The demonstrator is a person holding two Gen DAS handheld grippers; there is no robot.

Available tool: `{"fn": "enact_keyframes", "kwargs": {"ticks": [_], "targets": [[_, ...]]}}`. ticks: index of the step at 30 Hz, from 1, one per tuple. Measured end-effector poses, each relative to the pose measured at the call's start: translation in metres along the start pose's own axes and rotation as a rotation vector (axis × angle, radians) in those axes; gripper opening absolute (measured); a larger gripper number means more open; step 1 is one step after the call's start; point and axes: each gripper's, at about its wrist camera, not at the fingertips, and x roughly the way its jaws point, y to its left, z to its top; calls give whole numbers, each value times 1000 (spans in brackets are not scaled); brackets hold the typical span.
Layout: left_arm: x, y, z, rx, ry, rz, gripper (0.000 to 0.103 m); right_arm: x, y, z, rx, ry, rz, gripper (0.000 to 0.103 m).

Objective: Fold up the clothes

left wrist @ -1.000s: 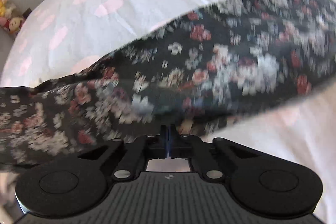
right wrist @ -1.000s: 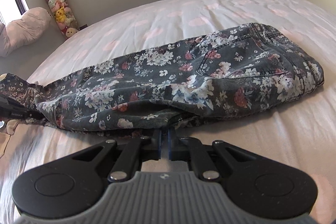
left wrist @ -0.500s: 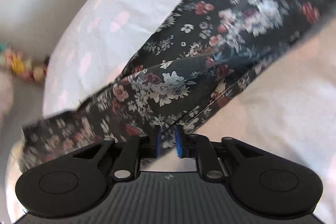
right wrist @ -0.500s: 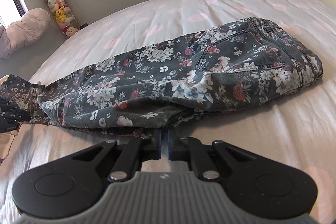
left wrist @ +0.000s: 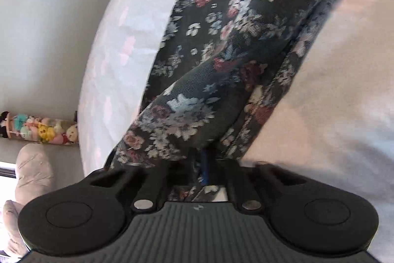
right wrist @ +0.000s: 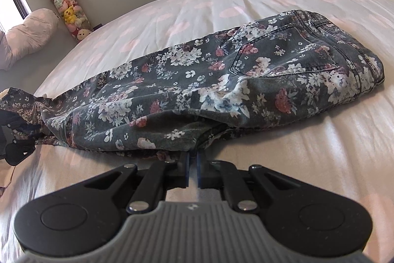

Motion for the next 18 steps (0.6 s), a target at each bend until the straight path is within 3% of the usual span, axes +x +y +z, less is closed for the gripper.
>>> {"fn": "enact_keyframes", "kwargs": {"ticks": [4, 10, 15, 17, 18], "targets": [[-12, 13, -8, -13, -7, -12, 0, -13, 1, 2, -9, -48, -6, 6], [-10, 8, -21, 4, 14, -69, 0, -3, 0, -1, -12, 21, -24, 6], [2, 10, -18, -116, 40, -94, 1, 5, -3, -4, -6, 78, -25, 6], [-4, 20, -24, -189, 37, -114, 9, 4, -3, -4, 2, 79, -11, 8], [-8, 26, -31, -235, 41, -126, 20, 3, -2, -3, -1, 76, -3, 13]]}}
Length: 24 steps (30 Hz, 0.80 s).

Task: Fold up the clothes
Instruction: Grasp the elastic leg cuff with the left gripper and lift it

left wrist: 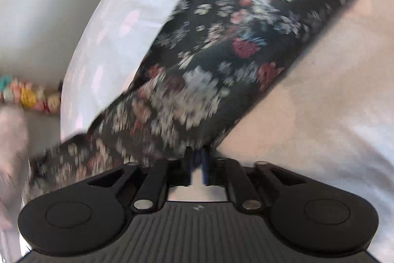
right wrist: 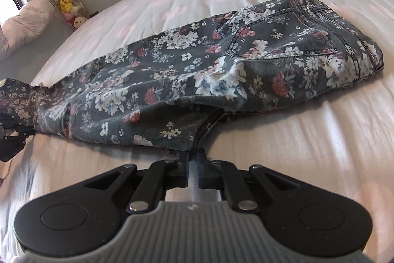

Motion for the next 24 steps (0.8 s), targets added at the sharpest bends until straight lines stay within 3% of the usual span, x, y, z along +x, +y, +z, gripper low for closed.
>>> {"fn": "enact_keyframes", "kwargs": {"ticks": [2, 4, 9, 13, 18, 24], "targets": [[-12, 13, -11, -89, -8, -18, 29, -1, 4, 1, -13, 0, 23, 15], [-26, 26, -23, -183, -12, -14, 30, -2, 7, 0, -26, 1, 33, 27], [-47, 79, -46, -469, -24, 53, 48, -9, 16, 0, -64, -25, 49, 30], [-64, 121, -65, -698, -34, 107, 60, -14, 28, -2, -117, -39, 116, 33], [-55, 160, -67, -816, -45, 146, 63, -16, 44, -4, -202, -68, 140, 34], [-31, 187, -68, -903, -15, 169, 63, -8, 36, -1, -171, -78, 135, 34]]}}
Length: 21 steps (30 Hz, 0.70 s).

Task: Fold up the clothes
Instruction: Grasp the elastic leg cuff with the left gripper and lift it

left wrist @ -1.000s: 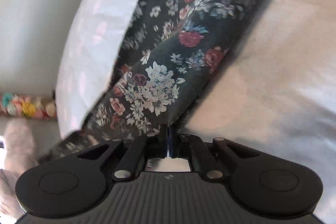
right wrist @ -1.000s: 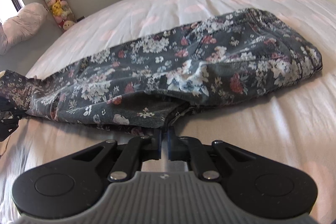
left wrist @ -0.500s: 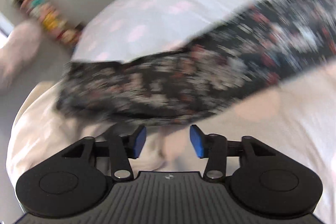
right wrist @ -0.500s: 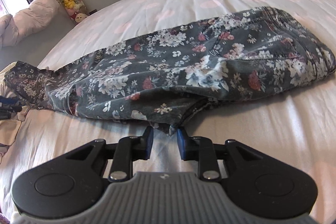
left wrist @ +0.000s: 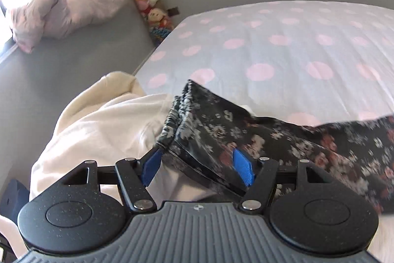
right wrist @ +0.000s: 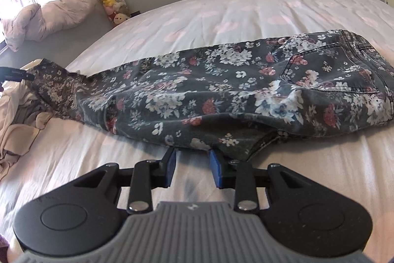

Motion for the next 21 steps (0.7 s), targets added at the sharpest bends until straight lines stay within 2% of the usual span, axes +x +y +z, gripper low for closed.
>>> {"fn": "enact_keyframes", "kwargs": {"ticks": [7, 8, 9, 10, 12, 17, 21], "targets": [[0, 3, 8, -18, -5, 8, 63, 8, -4, 2, -4, -11, 11, 38], [-1, 3, 10, -19, -8, 8, 56, 11, -4, 2, -7, -6, 13, 39], [-2, 3, 11, -19, -11, 8, 42, 12, -4, 3, -8, -3, 14, 41], [-3, 3, 12, -20, -14, 8, 41, 14, -4, 3, -5, 2, 15, 41], [-4, 3, 14, -21, -19, 8, 25, 17, -6, 4, 4, 6, 19, 41], [-9, 3, 20, -24, -33, 7, 20, 15, -9, 5, 25, -8, 30, 41], [-51, -21, 37, -3, -109, -63, 19, 8, -13, 7, 48, -40, 27, 41]]}}
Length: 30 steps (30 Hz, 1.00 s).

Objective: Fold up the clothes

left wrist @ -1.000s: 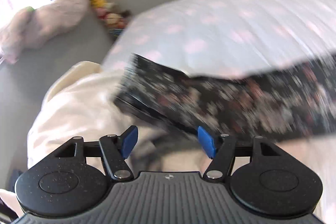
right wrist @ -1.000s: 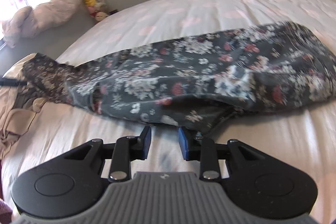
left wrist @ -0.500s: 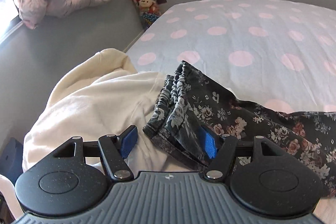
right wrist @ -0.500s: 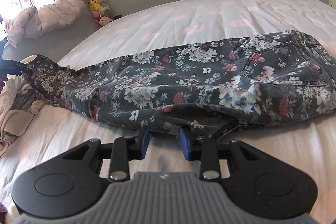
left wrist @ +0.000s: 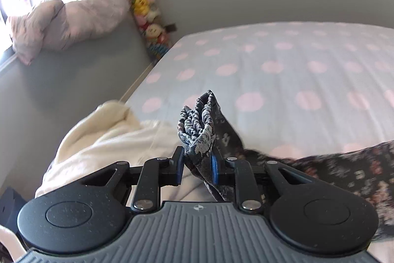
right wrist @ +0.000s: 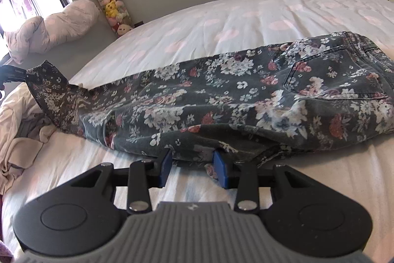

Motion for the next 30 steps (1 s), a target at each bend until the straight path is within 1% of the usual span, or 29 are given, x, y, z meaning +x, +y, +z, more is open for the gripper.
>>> {"fn": "enact_keyframes", "kwargs": {"ticks": [6, 10, 13, 14, 15, 17, 20, 26, 30], "targets": [[-59, -40, 33, 29, -113, -107, 19, -17, -9, 8, 48, -82, -2, 41], [-88, -58, 63, 38, -155, -119, 18, -31, -13, 11, 65, -137, 13, 41], [-106, -67, 80, 33, -184, -129, 18, -37, -17, 14, 55, -155, -66, 41], [-111, -72, 83, 35, -195, -138, 17, -36, -20, 15, 67, -147, -101, 41], [-117, -76, 87, 36, -205, -148, 17, -36, -27, 16, 102, -142, -113, 41], [-128, -94, 88, 58, -211, -194, 17, -36, -41, 17, 172, -132, -130, 41], [-135, -127, 83, 87, -197, -261, 17, -40, -51, 18, 212, -146, -142, 41], [-122, -206, 57, 121, -165, -402, 17, -40, -56, 20, 206, -156, -120, 41], [-110, -257, 28, 168, -113, -475, 16, -34, -59, 24, 176, -148, -109, 41]]}}
